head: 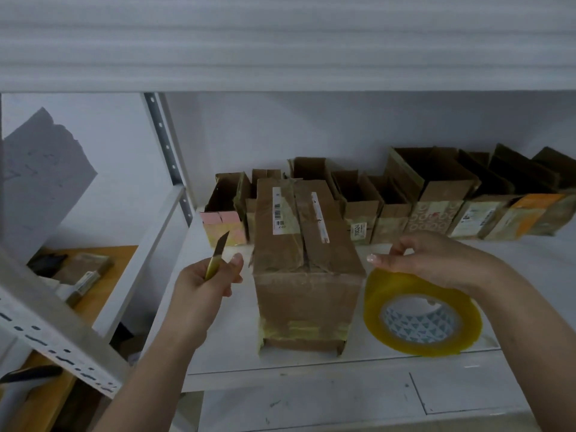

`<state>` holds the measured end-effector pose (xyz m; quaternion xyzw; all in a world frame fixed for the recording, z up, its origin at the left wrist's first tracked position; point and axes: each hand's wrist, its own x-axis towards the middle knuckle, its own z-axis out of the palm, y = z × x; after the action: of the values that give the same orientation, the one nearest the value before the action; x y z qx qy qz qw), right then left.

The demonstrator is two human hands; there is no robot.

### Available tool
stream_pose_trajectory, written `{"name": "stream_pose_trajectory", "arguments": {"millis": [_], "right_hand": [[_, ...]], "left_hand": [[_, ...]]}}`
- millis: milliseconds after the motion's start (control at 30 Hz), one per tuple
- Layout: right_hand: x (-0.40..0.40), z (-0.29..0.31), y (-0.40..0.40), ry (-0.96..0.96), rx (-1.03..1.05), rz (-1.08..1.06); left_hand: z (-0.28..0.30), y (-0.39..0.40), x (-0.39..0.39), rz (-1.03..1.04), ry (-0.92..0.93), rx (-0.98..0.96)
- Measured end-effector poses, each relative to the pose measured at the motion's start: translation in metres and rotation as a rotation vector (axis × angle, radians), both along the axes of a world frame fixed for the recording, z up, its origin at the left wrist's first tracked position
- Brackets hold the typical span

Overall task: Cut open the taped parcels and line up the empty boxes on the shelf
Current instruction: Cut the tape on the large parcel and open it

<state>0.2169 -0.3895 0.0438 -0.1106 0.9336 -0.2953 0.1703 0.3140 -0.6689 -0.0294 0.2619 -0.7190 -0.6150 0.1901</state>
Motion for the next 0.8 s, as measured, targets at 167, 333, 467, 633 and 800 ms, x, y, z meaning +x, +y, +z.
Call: {"name": "stream_pose_trajectory", "arguments": {"millis": [167, 333, 467, 633, 800], "right_hand": [[0.000, -0.022, 0.006, -0.104, -0.110, -0.035], [-0.004, -0.023, 0.006, -0.102, -0.122, -0.004], [-0.003, -0.023, 0.004, -0.098, -0.104, 0.024], [-0.003, -0.027, 0.000, -0.099, -0.076, 0.047], [0.002, -0.038, -0.017, -0.114, -0.085, 0.093]], "left_hand": [[-0.017, 0.024, 0.003, -0.181, 0.018, 0.345], [-0.020, 0.031, 0.003, -0.240, 0.033, 0.483], [-0.023, 0.038, 0.005, -0.199, -0.025, 0.414], [-0.023, 0.042, 0.006, -0.119, -0.001, 0.331], [-0.022, 0.029, 0.003, -0.029, 0.014, 0.326]]}}
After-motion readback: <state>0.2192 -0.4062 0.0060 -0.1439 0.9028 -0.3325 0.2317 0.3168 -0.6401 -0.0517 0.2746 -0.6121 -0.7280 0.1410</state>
